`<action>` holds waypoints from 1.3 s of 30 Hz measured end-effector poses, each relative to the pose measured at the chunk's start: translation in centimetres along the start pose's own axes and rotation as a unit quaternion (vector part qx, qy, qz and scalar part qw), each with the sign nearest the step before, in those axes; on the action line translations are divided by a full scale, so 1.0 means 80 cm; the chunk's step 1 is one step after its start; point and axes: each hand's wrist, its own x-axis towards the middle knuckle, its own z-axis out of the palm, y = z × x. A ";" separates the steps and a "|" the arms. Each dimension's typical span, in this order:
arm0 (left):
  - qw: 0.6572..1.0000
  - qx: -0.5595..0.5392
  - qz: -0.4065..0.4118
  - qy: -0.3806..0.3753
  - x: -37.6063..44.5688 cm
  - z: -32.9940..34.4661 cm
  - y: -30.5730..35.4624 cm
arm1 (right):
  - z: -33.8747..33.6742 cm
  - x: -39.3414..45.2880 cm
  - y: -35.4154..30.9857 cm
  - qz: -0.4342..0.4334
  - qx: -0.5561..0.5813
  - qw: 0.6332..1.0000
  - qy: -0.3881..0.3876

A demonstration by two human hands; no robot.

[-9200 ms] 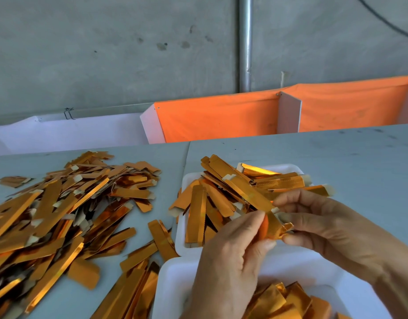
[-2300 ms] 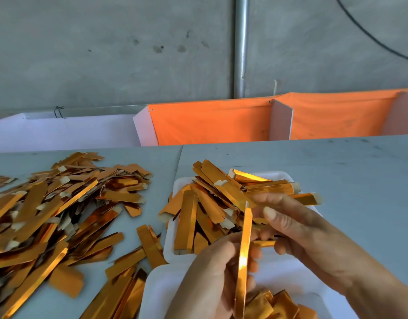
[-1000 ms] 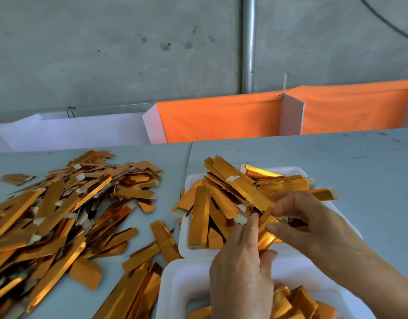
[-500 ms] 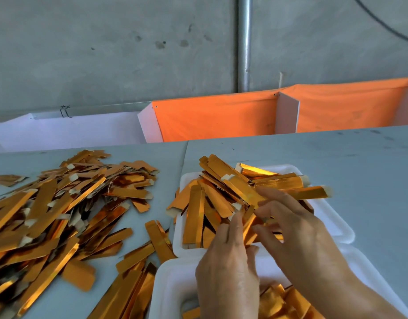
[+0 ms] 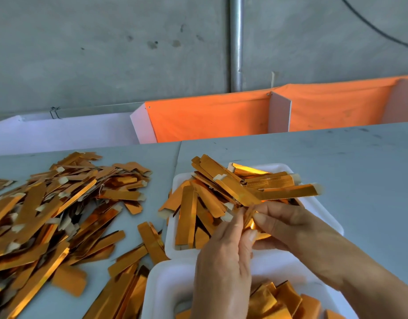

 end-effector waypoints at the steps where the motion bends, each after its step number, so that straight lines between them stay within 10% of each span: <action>1: 1.000 -0.004 -0.005 0.000 0.000 -0.001 0.002 | -0.001 0.000 0.000 -0.005 -0.005 1.000 -0.009; 8: 0.998 0.045 -0.029 -0.018 0.001 -0.003 -0.001 | 0.006 0.001 0.001 -0.069 -0.194 0.976 0.068; 39: 0.999 -0.032 -0.039 -0.009 -0.001 -0.003 -0.007 | -0.003 -0.002 -0.008 0.038 -0.041 0.995 0.082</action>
